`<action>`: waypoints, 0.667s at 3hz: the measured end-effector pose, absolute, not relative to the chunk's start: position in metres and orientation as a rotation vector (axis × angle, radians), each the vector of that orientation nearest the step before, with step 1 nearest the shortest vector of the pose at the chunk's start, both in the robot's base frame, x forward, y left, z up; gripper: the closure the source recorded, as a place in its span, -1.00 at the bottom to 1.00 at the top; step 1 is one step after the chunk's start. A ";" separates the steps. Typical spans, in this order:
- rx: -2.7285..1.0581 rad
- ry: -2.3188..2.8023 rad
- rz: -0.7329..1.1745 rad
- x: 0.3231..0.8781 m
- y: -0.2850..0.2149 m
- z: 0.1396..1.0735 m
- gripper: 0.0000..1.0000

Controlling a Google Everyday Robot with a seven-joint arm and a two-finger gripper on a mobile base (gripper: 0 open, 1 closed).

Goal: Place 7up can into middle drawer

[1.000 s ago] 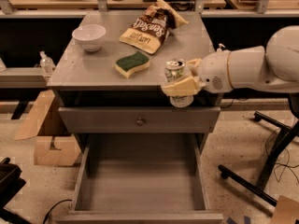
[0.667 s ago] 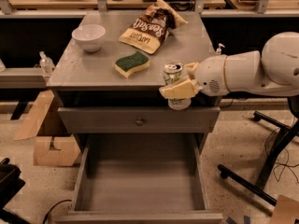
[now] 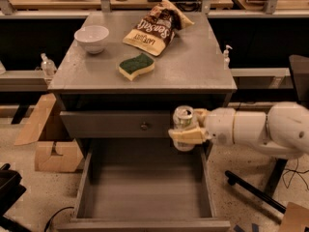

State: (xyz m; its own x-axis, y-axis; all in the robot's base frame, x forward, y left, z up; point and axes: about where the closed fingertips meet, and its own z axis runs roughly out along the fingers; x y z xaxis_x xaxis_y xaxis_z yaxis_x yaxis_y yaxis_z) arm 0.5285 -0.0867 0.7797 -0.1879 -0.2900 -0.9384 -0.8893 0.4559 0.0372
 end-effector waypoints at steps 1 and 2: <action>-1.066 1.644 0.784 0.515 -0.088 0.727 1.00; -1.093 1.623 0.809 0.511 -0.089 0.681 1.00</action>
Offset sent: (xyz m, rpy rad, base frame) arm -0.0211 -0.0083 -0.1555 0.0363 -0.0507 0.1229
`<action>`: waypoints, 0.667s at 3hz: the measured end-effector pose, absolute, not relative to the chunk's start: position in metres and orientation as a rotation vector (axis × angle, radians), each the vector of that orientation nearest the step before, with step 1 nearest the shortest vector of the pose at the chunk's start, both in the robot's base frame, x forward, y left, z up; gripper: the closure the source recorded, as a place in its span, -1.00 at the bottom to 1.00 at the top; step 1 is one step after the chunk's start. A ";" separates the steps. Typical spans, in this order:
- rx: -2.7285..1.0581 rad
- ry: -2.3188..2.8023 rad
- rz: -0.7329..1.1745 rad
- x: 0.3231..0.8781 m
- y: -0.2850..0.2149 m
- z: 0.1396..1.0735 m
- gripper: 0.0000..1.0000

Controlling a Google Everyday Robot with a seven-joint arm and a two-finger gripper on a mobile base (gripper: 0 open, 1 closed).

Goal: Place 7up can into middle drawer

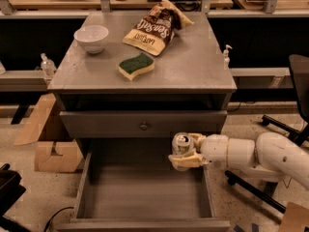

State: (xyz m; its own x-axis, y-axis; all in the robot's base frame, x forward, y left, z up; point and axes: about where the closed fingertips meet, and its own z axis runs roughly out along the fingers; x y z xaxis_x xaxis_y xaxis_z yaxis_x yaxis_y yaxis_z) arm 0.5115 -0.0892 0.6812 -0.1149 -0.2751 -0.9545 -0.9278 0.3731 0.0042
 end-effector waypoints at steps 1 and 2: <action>-1.093 1.621 0.825 0.512 -0.084 0.672 1.00; -1.100 1.621 0.856 0.514 -0.069 0.655 1.00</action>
Offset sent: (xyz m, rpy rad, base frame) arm 0.0054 0.0327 -0.0459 0.0282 0.0434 0.0416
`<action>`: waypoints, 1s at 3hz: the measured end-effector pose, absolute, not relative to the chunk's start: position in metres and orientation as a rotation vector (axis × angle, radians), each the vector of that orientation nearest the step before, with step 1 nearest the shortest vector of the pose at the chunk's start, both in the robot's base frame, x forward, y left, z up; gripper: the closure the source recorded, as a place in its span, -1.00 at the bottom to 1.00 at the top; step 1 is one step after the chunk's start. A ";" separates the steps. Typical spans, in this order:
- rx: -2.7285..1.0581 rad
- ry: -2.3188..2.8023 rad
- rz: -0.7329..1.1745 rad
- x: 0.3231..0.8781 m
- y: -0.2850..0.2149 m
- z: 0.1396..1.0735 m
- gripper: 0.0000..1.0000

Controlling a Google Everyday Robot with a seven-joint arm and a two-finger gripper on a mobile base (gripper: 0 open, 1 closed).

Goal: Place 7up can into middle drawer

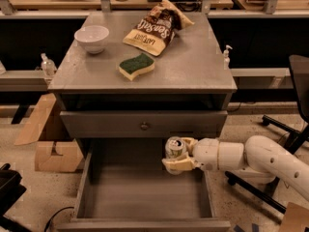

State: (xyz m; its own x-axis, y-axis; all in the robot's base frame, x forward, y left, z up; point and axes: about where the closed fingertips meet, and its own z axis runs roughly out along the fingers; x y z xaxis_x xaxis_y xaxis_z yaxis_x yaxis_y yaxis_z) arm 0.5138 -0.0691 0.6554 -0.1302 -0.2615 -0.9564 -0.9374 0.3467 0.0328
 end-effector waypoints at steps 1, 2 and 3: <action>-1.117 1.619 0.887 0.523 -0.036 0.604 1.00; -1.096 1.634 0.904 0.536 -0.004 0.536 1.00; -1.085 1.624 0.906 0.548 0.018 0.481 1.00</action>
Offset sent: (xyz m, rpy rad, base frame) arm 0.0410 0.0955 -0.2021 0.0258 0.0618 -0.0122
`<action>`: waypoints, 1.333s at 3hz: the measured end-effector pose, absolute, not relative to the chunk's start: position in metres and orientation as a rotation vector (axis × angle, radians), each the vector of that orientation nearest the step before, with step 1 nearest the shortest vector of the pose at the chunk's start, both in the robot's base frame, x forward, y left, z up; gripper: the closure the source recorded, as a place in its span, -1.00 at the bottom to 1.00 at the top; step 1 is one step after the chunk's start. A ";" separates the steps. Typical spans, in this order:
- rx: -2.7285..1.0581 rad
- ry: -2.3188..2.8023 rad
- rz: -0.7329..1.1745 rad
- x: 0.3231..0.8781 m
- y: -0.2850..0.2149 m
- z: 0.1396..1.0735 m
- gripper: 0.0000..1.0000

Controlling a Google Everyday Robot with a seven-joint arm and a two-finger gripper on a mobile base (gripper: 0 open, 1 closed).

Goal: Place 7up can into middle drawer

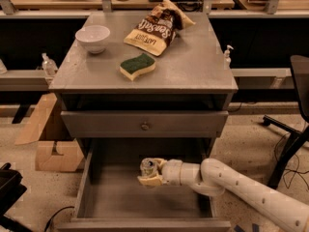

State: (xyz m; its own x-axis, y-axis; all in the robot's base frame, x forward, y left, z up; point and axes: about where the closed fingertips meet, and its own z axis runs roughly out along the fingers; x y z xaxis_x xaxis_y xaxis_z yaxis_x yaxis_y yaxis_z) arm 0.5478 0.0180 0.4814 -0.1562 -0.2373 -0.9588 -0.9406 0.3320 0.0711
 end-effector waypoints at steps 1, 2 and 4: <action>-1.106 1.621 0.911 0.556 0.037 0.434 1.00; -1.120 1.622 0.926 0.565 0.052 0.399 0.95; -1.124 1.618 0.933 0.563 0.056 0.401 0.03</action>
Offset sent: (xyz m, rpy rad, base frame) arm 0.0273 0.0445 -0.1189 -0.0199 0.0124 0.0484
